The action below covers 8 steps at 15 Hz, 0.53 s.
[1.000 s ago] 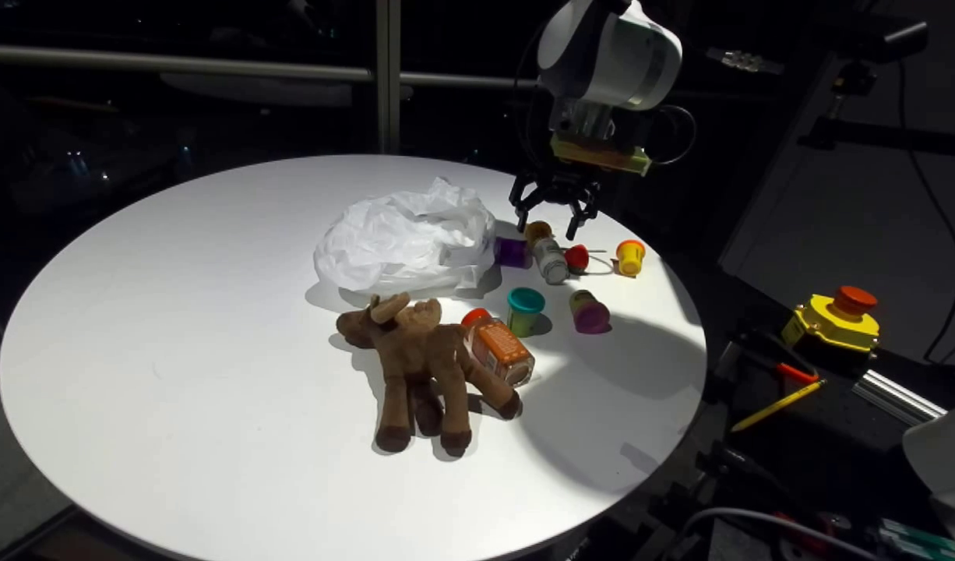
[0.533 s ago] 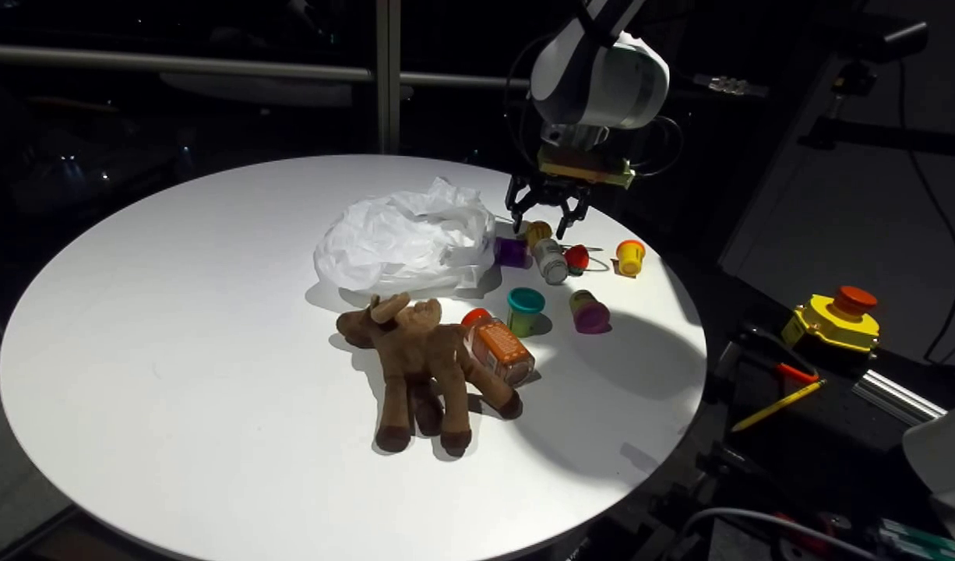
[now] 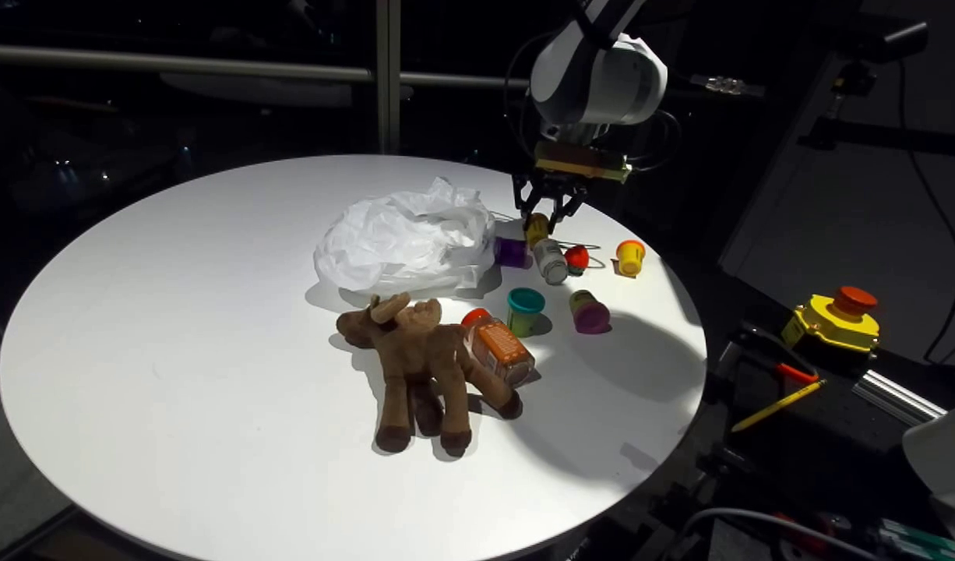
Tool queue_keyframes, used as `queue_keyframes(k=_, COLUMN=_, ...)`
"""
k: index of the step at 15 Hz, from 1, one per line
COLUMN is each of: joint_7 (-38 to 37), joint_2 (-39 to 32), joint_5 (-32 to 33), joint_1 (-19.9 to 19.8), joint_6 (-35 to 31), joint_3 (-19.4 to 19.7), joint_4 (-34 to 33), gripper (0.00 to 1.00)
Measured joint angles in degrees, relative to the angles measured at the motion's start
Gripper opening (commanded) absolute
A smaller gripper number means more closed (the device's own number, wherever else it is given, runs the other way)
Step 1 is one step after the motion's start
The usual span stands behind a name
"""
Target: Put the objects on the table in the plastic bag
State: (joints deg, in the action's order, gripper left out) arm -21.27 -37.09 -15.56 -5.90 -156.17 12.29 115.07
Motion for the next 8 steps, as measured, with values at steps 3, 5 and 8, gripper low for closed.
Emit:
queue_keyframes(k=3, joint_7=-1.7, joint_2=2.5, joint_5=1.4, joint_1=2.1, joint_6=-2.5, joint_3=1.8, joint_4=-0.2, gripper=0.23)
queue_keyframes(k=5, joint_7=-2.0, joint_2=5.2, joint_5=2.1, joint_1=3.5, joint_6=-4.3, joint_3=1.9, joint_4=-0.2, gripper=0.23)
queue_keyframes(k=8, joint_7=-0.9, joint_2=7.9, joint_5=1.9, joint_1=4.0, joint_6=-7.5, joint_3=-1.6, joint_4=-0.2, gripper=0.23)
